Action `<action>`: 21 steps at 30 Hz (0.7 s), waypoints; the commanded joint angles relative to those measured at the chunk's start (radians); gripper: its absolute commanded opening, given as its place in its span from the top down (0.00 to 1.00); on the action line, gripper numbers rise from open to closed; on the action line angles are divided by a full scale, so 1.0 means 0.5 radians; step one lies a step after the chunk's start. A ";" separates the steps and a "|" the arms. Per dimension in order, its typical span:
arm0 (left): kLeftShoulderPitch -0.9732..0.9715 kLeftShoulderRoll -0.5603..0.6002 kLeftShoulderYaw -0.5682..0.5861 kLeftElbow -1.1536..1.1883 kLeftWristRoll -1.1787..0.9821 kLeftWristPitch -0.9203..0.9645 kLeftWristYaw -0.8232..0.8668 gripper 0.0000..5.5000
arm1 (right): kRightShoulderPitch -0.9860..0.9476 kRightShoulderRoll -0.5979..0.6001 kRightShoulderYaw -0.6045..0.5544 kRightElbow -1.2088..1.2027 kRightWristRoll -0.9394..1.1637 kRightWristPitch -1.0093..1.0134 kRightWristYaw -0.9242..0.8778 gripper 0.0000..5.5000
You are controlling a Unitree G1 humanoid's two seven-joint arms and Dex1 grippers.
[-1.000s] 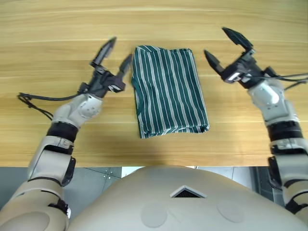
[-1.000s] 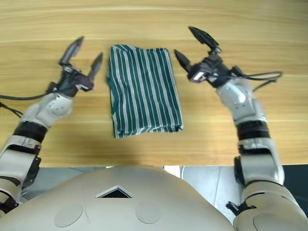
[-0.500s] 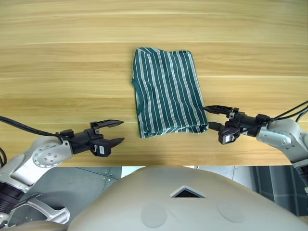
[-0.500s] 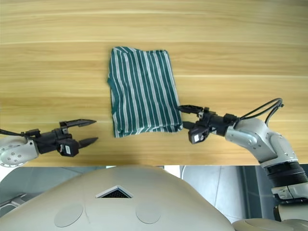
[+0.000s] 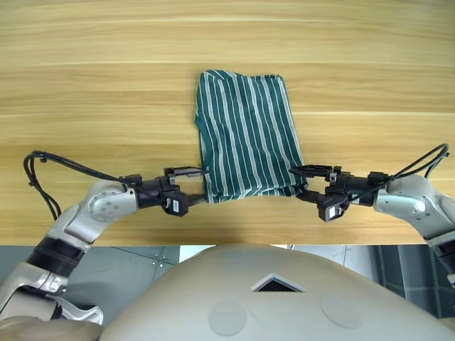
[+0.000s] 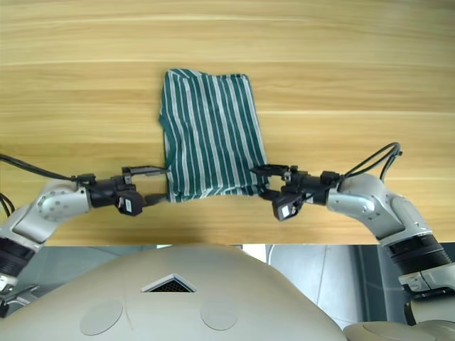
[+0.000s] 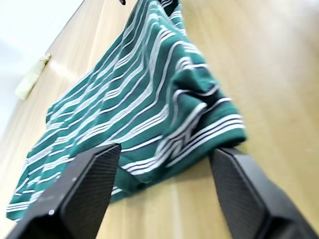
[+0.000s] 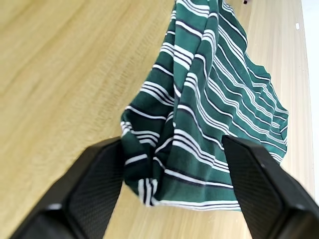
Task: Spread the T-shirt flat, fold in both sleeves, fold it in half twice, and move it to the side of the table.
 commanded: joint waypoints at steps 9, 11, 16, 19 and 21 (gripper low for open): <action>0.074 -0.029 -0.133 0.036 0.070 -0.001 -0.133 0.41 | -0.001 -0.034 0.047 0.154 -0.116 0.047 0.093 0.61; 0.096 -0.023 -0.133 0.016 0.067 0.005 -0.136 0.41 | -0.018 -0.028 0.057 0.169 -0.113 0.043 0.098 0.68; 0.103 -0.035 -0.147 0.038 0.086 0.001 -0.145 0.41 | -0.034 -0.027 0.075 0.182 -0.113 0.042 0.098 0.83; 0.086 -0.047 -0.158 0.053 0.095 -0.007 -0.148 0.41 | -0.038 -0.020 0.076 0.190 -0.113 0.047 0.084 0.94; 0.074 -0.062 -0.179 0.049 0.092 -0.015 -0.161 0.41 | -0.043 -0.010 0.079 0.195 -0.116 0.051 0.078 0.94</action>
